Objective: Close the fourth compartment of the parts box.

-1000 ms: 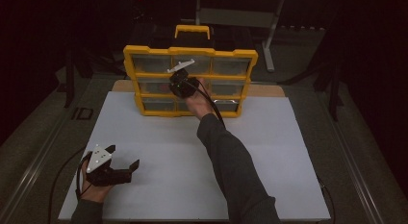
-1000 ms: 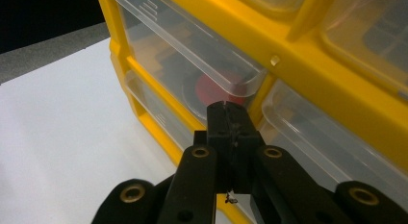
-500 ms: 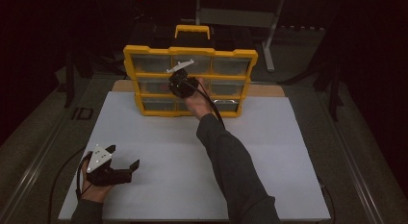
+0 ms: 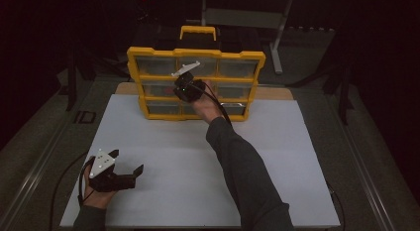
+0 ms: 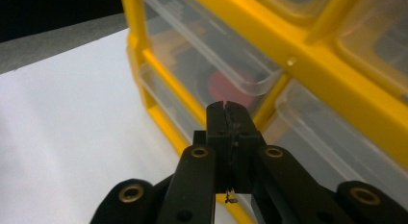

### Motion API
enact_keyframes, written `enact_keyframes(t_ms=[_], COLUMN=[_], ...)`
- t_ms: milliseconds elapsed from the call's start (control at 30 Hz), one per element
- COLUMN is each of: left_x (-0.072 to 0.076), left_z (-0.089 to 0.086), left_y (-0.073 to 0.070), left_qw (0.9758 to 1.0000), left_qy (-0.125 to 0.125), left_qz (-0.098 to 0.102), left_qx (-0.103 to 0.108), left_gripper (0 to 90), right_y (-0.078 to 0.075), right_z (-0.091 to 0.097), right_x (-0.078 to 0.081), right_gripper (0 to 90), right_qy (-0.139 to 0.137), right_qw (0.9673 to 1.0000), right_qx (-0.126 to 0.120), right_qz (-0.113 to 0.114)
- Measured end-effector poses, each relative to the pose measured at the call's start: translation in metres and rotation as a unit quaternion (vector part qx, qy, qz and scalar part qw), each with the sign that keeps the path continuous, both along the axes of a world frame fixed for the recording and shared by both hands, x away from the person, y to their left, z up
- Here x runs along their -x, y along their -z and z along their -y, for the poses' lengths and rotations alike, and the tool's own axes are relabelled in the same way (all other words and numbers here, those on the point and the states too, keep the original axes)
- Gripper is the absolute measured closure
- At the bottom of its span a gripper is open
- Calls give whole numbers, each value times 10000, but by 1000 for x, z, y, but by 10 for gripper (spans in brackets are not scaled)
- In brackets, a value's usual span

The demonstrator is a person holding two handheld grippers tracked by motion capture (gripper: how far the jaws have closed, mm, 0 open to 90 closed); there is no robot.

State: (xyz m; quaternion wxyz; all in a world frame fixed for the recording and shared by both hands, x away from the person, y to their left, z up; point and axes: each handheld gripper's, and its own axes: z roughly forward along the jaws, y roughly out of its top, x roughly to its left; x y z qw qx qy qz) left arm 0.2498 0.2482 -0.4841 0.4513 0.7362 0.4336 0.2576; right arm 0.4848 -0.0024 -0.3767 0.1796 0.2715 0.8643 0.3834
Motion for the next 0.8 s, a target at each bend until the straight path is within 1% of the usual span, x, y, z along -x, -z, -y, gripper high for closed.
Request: enact_keyframes(t_ms=[67, 100, 167, 267, 333, 400, 433, 467, 500, 533, 600, 633, 733, 767, 800], left_x=[0, 0, 1, 1, 1, 1, 1, 1, 1, 1, 1, 1, 1, 1, 1], left_z=[0, 0, 0, 0, 0, 0, 0, 0, 0, 0, 0, 1, 1, 1, 1], left_y=[0, 0, 0, 0, 0, 0, 0, 0, 0, 0, 0, 0, 0, 0, 0], left_qw=[10000, 10000, 10000, 10000, 10000, 10000, 10000, 10000, 10000, 10000, 10000, 10000, 10000, 10000, 10000], left_qy=[4, 6, 2, -9, -1, 0, 4, 4, 8, 10, 9, 9, 8, 8, 14], left_qz=[2, 1, 0, -2, -2, 0, -4, -4, -2, 1, 1, -3, 0, 0, 4], left_qx=[-8, -17, -15, -1, -14, -15, -20, -20, -23, -20, -17, -17, -19, -19, -23], left_gripper=[0, 0, 0, 0, 0, 0, 0, 0, 0, 0, 0, 0, 0, 0, 0], right_y=[-1, -2, -4, -5, -6, -6, -5, -5, -5, -4, -4, -3, -3, -3, -4], right_z=[0, 0, 0, 0, 1, 3, 4, 4, 5, 8, 11, 14, 21, 21, 27], right_x=[2, 5, 9, 15, 18, 22, 24, 24, 26, 31, 37, 39, 49, 49, 56], right_gripper=[857, 834, 785, 652, 521, 396, 340, 340, 305, 246, 229, 224, 206, 206, 187], right_qy=[-35, -130, -218, -333, -390, -431, -437, -437, -448, -499, -516, -577, -636, -636, -631], right_qw=[10000, 9999, 9997, 9993, 9991, 9989, 9988, 9988, 9987, 9983, 9981, 9978, 9974, 9974, 9975], right_qx=[15, 59, 102, 166, 158, 130, 172, 172, 213, 279, 308, 326, 353, 353, 323], right_qz=[-15, -7, -17, 13, 2, -90, -118, -118, -79, -92, -99, -67, -5, -5, 40])
